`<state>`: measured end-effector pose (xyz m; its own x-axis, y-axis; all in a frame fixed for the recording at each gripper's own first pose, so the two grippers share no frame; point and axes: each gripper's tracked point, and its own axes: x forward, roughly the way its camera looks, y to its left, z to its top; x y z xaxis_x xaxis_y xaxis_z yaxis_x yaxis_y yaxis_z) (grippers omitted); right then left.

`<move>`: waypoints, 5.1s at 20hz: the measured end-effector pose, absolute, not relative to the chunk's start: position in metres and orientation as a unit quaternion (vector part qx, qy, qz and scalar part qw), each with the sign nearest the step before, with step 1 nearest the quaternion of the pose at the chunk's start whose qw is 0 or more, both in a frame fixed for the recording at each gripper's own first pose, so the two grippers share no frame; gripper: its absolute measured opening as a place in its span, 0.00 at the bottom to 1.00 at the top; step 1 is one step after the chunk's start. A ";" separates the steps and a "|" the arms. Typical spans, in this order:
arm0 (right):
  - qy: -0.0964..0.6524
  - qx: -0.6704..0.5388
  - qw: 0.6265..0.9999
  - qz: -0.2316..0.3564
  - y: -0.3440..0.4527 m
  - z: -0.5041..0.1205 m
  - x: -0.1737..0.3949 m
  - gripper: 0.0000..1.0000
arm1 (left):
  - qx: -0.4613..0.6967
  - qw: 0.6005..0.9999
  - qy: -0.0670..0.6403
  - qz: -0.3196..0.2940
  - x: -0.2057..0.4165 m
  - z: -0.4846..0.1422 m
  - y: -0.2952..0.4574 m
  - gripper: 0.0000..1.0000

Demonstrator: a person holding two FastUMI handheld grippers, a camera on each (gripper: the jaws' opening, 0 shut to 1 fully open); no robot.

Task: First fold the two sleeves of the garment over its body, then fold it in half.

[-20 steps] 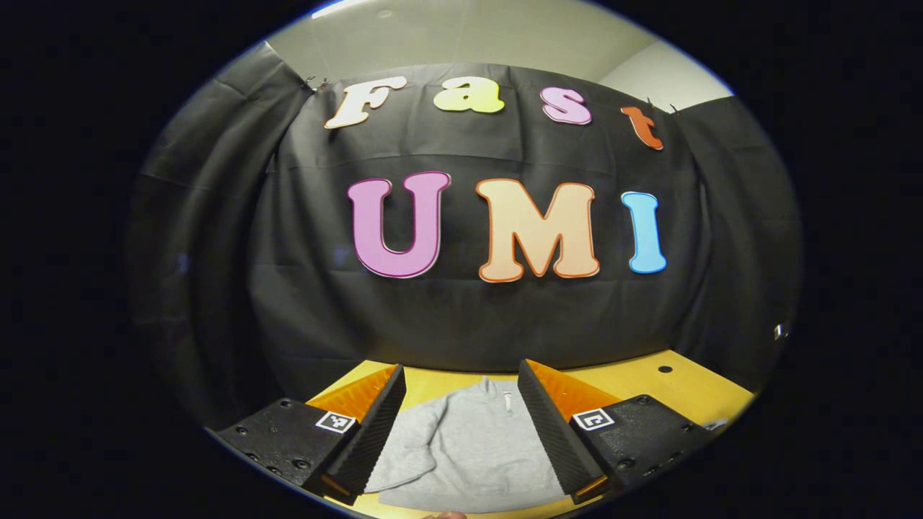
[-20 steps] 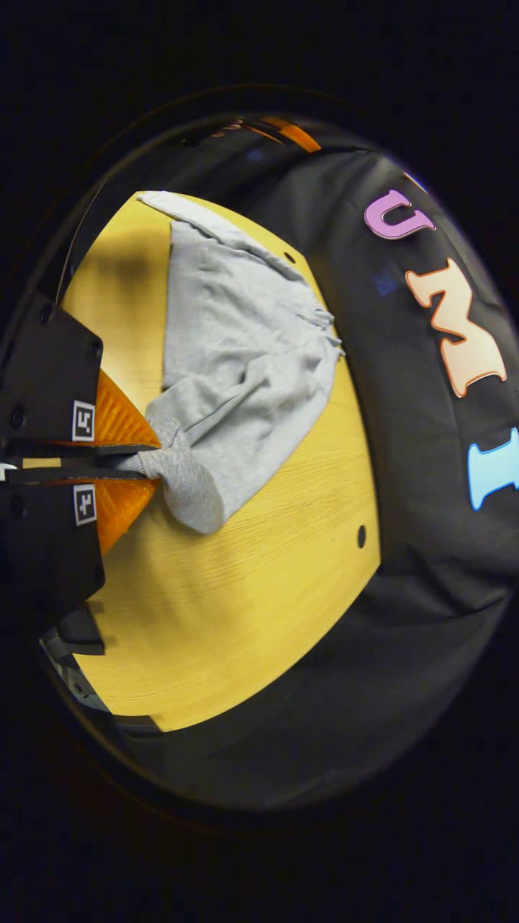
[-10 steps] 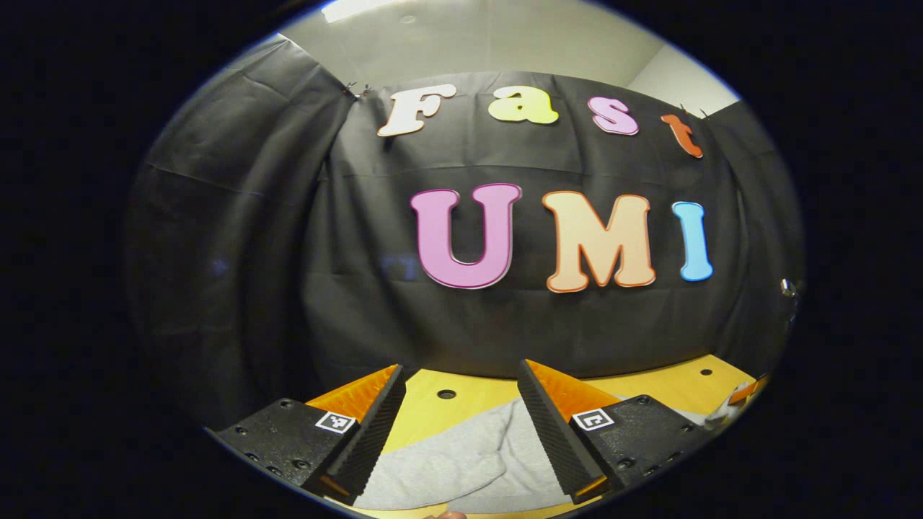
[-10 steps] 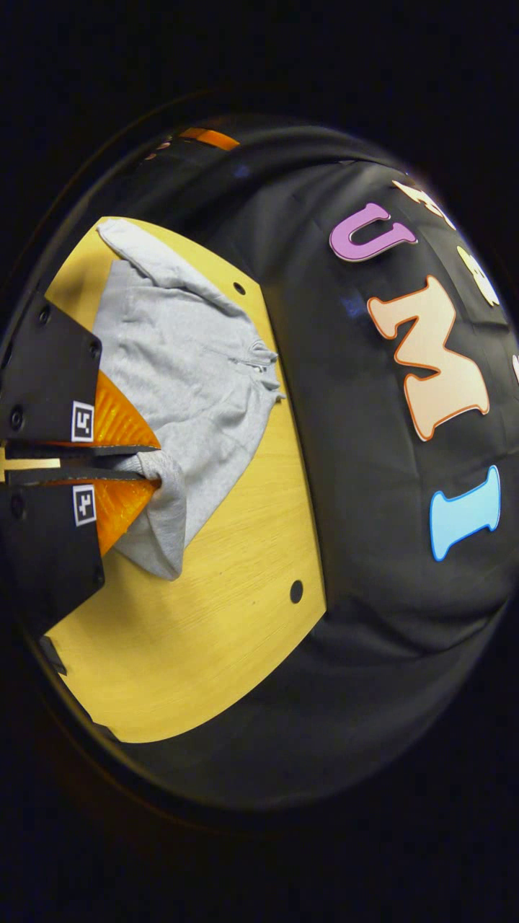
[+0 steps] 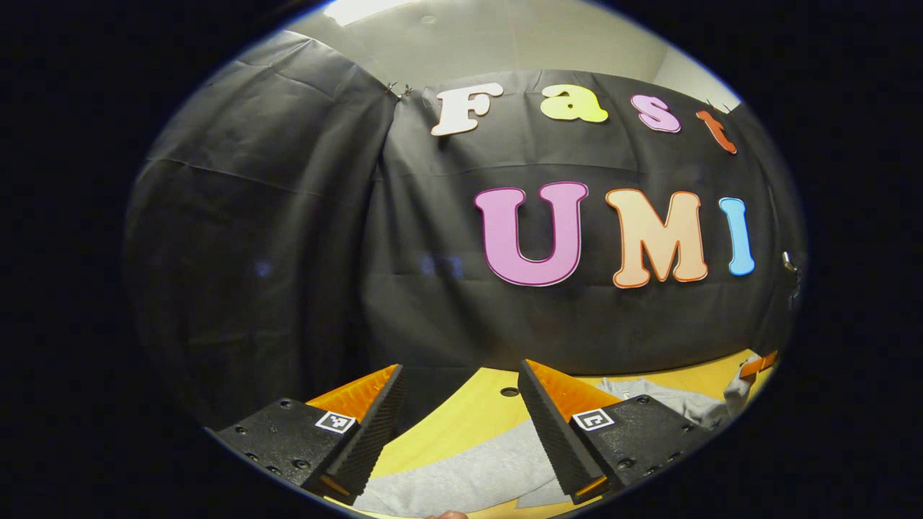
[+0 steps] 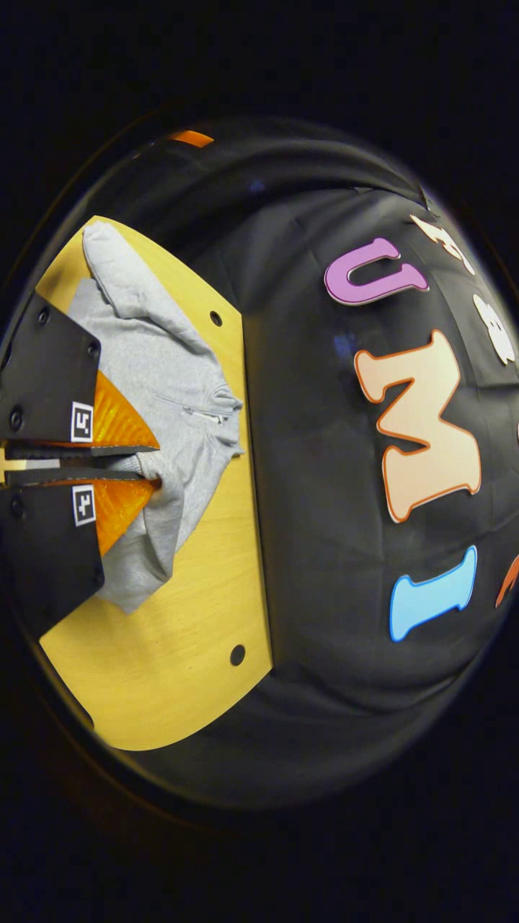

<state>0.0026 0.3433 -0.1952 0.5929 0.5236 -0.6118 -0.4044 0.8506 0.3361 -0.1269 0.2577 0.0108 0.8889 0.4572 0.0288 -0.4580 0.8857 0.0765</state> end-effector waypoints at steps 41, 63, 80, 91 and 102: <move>0.352 0.067 0.835 0.418 0.558 -0.179 -0.074 0.99 | -0.089 0.897 0.336 0.274 -0.238 -0.293 0.369 0.94; 0.326 0.103 0.879 0.331 0.452 -0.146 -0.051 0.99 | -0.150 0.874 0.374 0.270 -0.201 -0.302 0.353 0.00; 0.314 0.093 0.904 0.275 0.301 -0.156 -0.033 0.98 | -0.117 0.945 0.229 0.203 -0.021 -0.150 0.292 0.00; 0.314 0.101 0.916 0.229 0.224 -0.174 -0.015 0.98 | -0.072 0.975 0.197 0.070 0.088 -0.101 0.147 0.00; 0.326 0.088 0.916 0.219 0.189 -0.196 -0.011 0.98 | -0.010 0.966 0.229 -0.117 0.130 -0.125 -0.053 0.00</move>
